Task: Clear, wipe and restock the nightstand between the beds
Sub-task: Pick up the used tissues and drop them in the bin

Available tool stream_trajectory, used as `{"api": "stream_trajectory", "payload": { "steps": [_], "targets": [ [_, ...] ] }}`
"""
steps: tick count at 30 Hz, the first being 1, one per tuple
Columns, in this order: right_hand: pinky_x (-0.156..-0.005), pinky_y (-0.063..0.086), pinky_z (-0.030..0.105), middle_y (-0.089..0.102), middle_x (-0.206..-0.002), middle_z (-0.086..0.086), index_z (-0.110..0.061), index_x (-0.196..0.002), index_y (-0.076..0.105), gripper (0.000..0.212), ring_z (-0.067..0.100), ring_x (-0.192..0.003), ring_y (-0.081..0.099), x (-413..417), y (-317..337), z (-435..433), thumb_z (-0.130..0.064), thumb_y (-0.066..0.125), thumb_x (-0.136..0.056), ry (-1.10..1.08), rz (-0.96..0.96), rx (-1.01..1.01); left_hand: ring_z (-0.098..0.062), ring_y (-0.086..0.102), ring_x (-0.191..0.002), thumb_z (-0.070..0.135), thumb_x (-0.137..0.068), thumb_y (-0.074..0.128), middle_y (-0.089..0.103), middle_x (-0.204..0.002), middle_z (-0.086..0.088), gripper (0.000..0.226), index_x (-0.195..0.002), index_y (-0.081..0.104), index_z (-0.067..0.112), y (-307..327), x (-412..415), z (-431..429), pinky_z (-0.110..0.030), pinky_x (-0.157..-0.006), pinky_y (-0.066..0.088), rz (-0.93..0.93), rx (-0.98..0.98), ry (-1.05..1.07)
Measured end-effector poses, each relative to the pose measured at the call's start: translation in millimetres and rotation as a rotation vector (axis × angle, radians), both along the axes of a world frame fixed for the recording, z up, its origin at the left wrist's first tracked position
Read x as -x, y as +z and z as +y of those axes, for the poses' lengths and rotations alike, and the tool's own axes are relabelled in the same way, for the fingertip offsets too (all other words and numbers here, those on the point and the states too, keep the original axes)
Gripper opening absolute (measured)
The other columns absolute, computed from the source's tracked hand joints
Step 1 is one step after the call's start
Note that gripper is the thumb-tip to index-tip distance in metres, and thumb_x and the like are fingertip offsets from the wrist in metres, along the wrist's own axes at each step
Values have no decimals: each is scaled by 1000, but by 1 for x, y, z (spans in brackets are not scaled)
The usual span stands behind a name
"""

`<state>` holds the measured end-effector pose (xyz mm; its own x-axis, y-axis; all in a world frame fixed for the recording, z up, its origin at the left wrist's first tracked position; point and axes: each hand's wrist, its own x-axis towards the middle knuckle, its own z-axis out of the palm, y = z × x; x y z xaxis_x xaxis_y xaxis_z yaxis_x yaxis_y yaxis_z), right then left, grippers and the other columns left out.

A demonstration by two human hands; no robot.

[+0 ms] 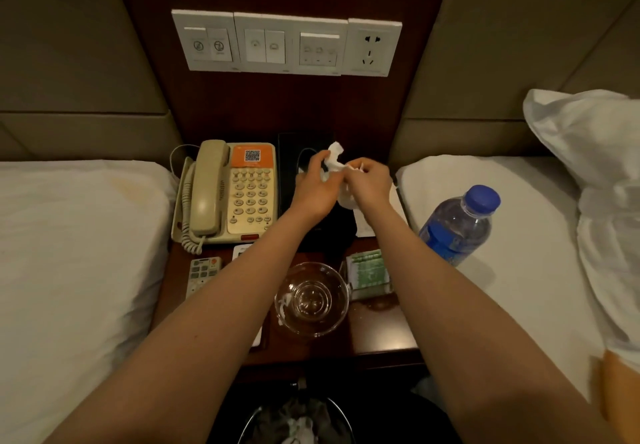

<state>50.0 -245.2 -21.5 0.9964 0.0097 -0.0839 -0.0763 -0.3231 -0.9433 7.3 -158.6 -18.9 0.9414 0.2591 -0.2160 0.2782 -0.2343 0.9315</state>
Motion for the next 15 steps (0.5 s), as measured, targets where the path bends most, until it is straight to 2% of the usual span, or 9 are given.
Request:
{"api": "stream_trajectory", "payload": {
  "steps": [4, 6, 9, 12, 15],
  "targets": [
    [-62, 40, 27, 53, -61, -1, -17, -57, 53, 31, 13, -62, 49, 26, 4, 3, -2, 57, -83, 66, 73, -75, -27, 54, -110, 33, -96, 43, 46, -132, -7, 45, -139, 29, 38, 7, 28, 13, -38, -78, 50, -18, 23, 74],
    [-64, 41, 27, 53, -63, 0, -12, -62, 54, 24, 15, -65, 50, 43, 4, 5, 0, 57, -83, 136, 135, -75, -27, 55, -106, 29, -97, 41, 52, -123, -4, 41, -137, 34, 31, 11, 42, 19, -38, -75, 49, -19, 74, 129],
    [-58, 41, 22, 55, -70, 3, -9, -75, 59, 14, 13, -67, 51, 70, 9, 4, 2, 56, -83, 294, 214, -72, -28, 56, -99, 28, -96, 42, 58, -104, -6, 28, -122, 48, 20, 15, 62, 22, -36, -76, 47, 39, 87, 165],
    [-62, 46, 26, 60, -93, 8, -13, -95, 58, 21, 20, -83, 56, 81, 18, 4, 2, 58, -81, 297, 229, -142, -30, 57, -108, 27, -94, 46, 56, -116, -7, 30, -123, 48, 21, 21, 79, 17, -42, -76, 54, 201, 268, 94],
    [-74, 50, 36, 55, -119, 21, -2, -114, 54, 34, 37, -110, 53, 71, 24, 10, 6, 46, -82, 167, 280, -239, -32, 58, -108, 6, -94, 44, 57, -124, -14, 31, -122, 51, 16, 25, 80, 7, -39, -71, 56, 164, 483, 139]
  ]
}}
